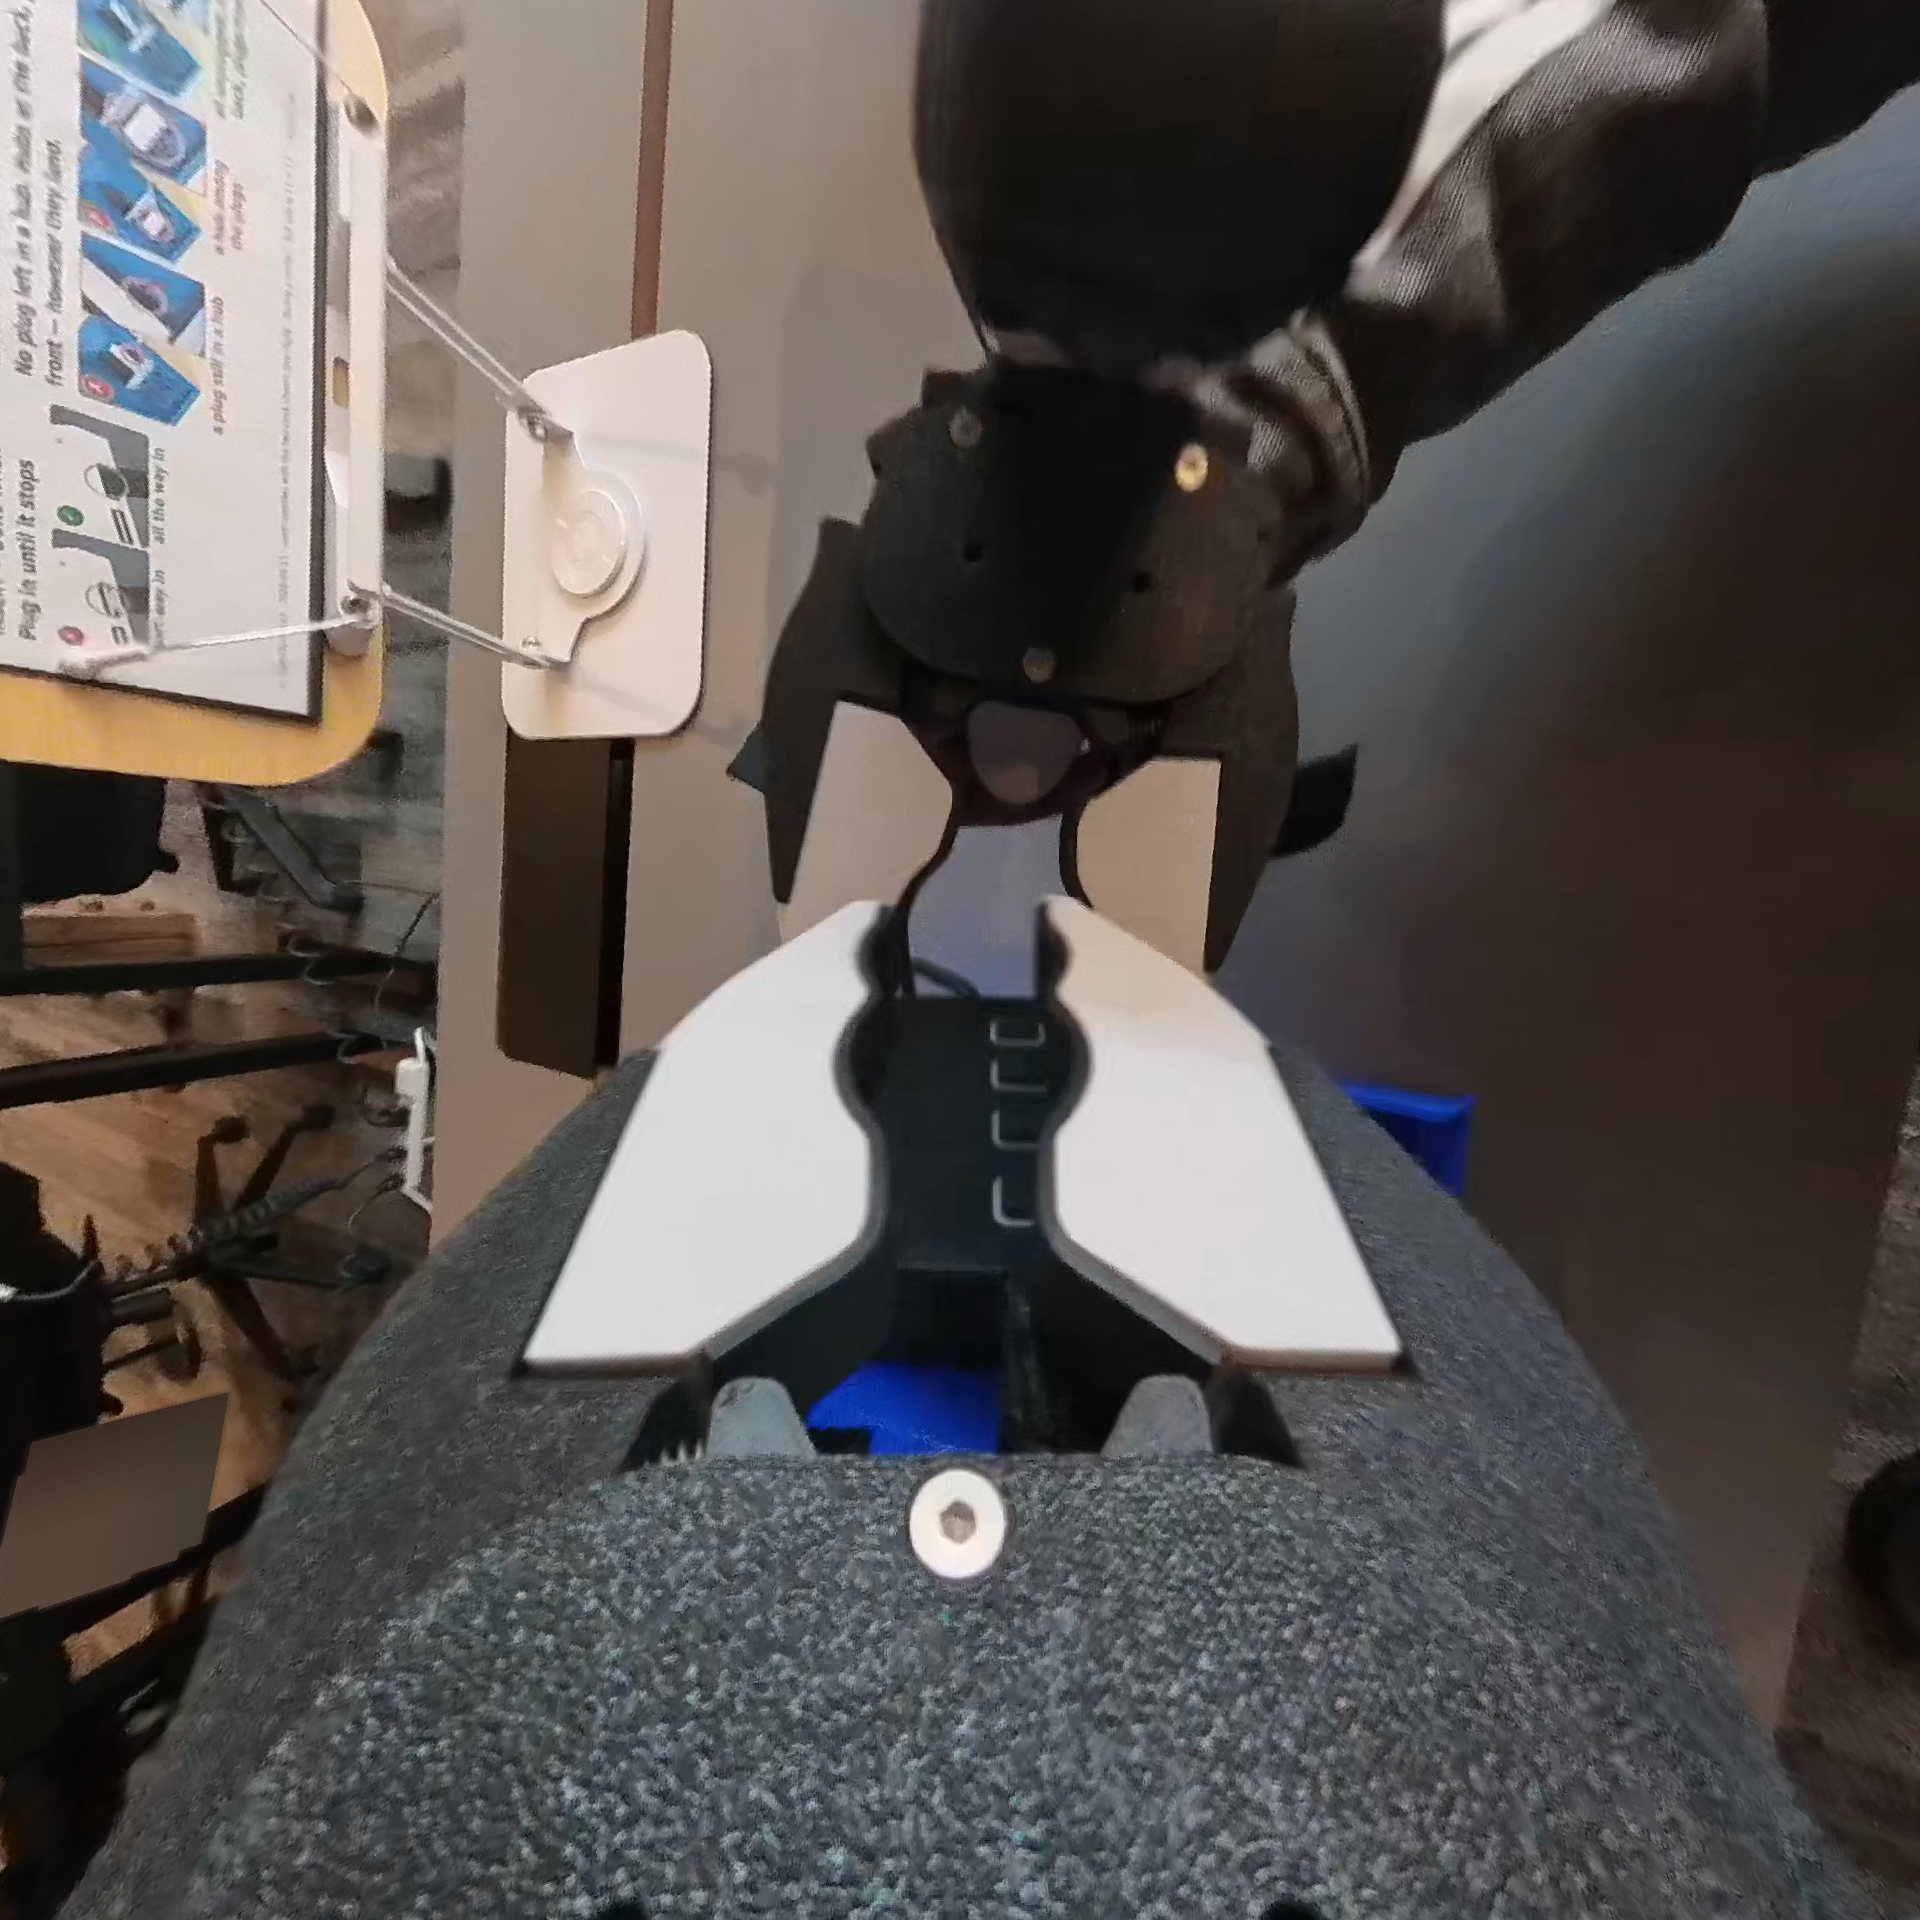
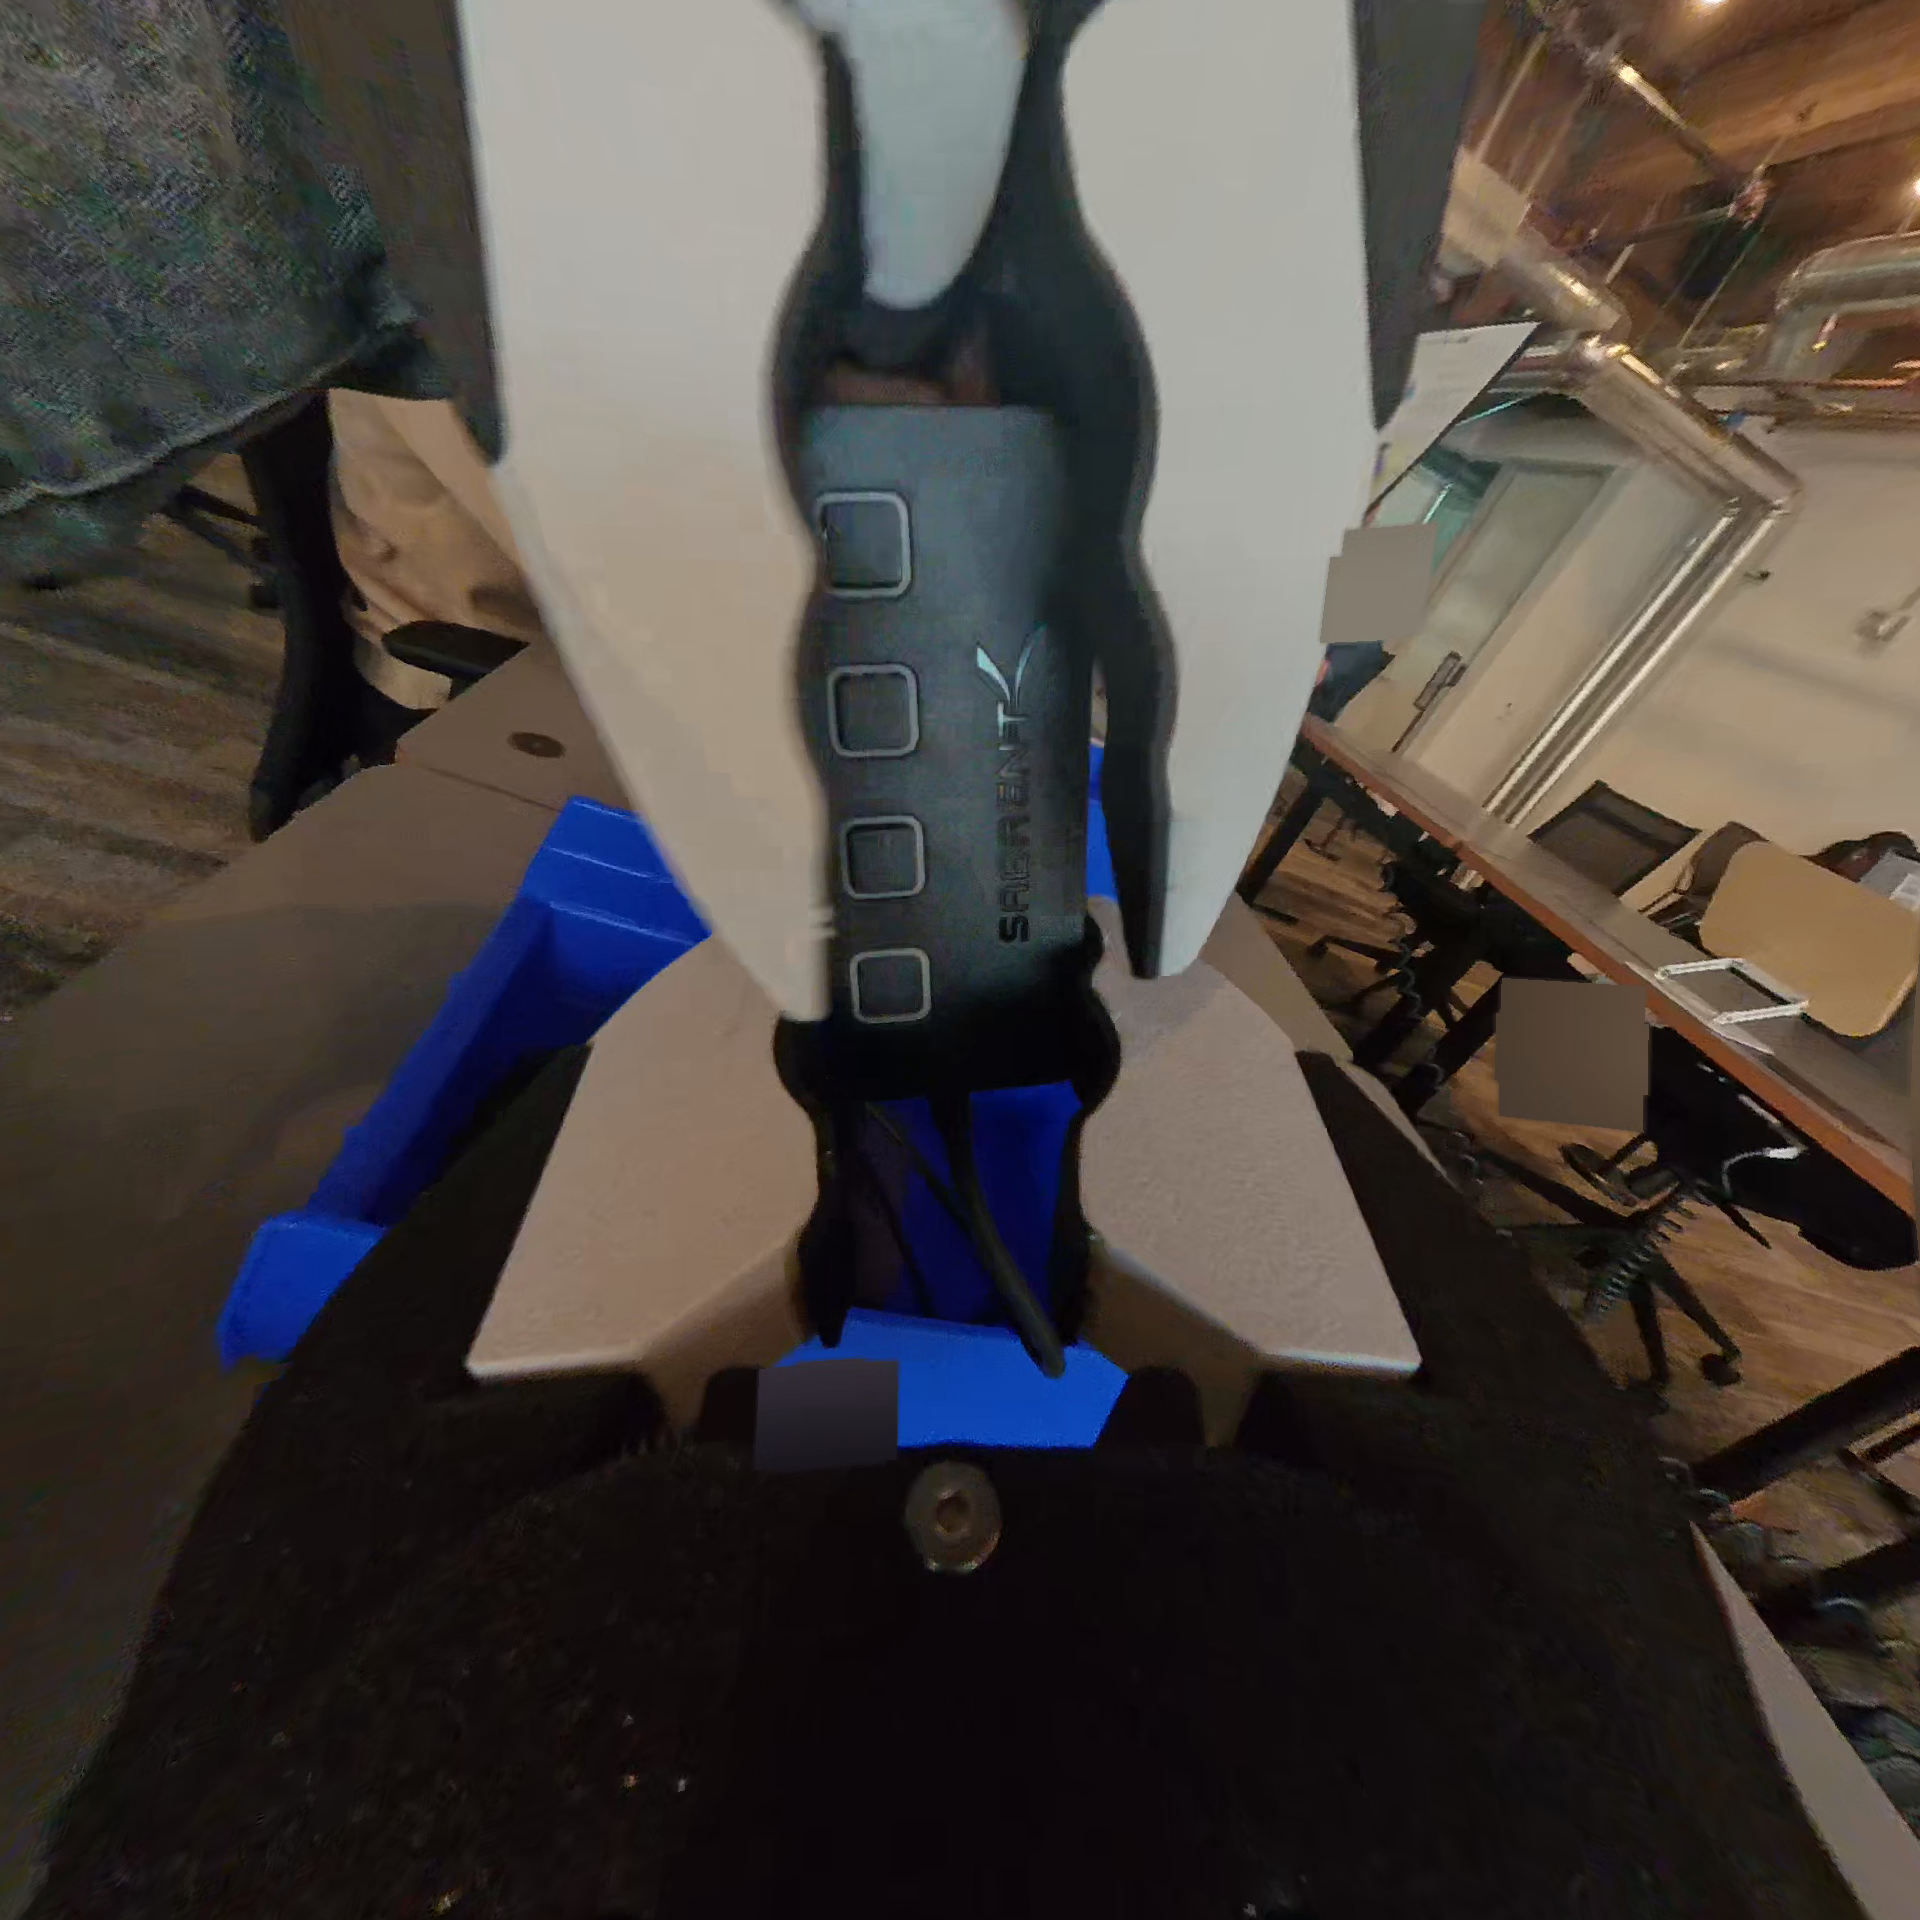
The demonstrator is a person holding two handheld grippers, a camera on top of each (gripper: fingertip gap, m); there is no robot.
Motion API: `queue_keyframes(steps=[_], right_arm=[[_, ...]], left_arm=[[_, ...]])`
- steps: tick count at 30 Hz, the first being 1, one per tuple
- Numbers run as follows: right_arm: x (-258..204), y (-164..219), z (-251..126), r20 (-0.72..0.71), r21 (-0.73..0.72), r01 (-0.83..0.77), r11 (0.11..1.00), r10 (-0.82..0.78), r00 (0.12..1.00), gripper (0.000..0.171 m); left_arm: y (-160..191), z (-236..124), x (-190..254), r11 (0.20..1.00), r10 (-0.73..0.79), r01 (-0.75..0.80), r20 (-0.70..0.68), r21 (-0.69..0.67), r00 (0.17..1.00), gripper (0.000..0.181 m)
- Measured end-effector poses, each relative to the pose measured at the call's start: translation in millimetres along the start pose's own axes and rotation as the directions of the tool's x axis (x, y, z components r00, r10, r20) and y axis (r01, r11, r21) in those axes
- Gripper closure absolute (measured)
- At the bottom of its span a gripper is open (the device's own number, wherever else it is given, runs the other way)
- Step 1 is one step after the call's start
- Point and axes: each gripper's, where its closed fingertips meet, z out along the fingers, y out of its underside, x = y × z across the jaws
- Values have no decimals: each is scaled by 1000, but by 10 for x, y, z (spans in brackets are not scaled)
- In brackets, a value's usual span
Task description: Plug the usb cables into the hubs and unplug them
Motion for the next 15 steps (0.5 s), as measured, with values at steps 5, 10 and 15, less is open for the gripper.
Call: queue_keyframes(steps=[5,10,15], right_arm=[[-28,-4,-78,68,-67,11,998,-7,998,127],[-94,-79,-236,138,-94,21,995,-8,990,128],[-107,-142,-448,181,-147,46,988,-19,983,128]], left_arm=[[97,-55,62,1000,-29,29,38,3,999,106],[40,-256,-36,986,-110,83,184,147,977,87],[-206,-391,-11,911,-212,103,240,399,947,108]])
